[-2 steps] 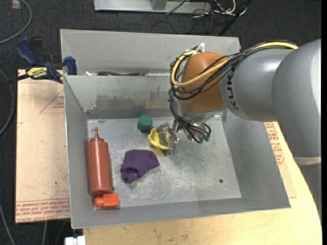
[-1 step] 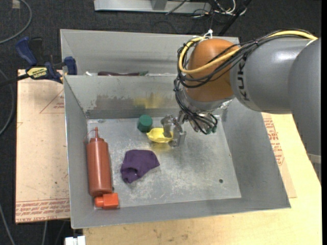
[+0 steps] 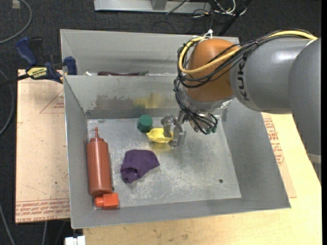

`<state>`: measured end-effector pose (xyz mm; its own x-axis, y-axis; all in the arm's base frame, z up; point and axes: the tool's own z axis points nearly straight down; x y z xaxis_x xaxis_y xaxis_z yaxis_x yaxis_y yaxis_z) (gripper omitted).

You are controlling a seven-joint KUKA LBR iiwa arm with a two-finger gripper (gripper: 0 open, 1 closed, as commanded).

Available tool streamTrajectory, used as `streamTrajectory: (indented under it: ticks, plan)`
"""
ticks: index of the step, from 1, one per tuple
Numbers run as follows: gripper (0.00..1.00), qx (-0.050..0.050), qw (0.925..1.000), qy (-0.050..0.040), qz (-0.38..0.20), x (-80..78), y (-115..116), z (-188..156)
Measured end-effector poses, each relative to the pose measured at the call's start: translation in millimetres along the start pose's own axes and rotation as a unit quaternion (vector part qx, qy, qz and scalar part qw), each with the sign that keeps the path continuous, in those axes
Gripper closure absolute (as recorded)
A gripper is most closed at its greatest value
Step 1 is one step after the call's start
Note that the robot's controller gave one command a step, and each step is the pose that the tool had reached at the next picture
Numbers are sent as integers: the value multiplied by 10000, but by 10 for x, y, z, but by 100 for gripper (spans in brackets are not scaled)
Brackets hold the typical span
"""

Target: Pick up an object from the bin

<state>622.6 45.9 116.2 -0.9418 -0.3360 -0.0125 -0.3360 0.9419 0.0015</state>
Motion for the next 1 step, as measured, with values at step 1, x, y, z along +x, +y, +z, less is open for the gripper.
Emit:
streamTrajectory:
  ticks: [1]
  plan:
    - [100, 4, 9997, -32, 252, -217, -121, -1428]
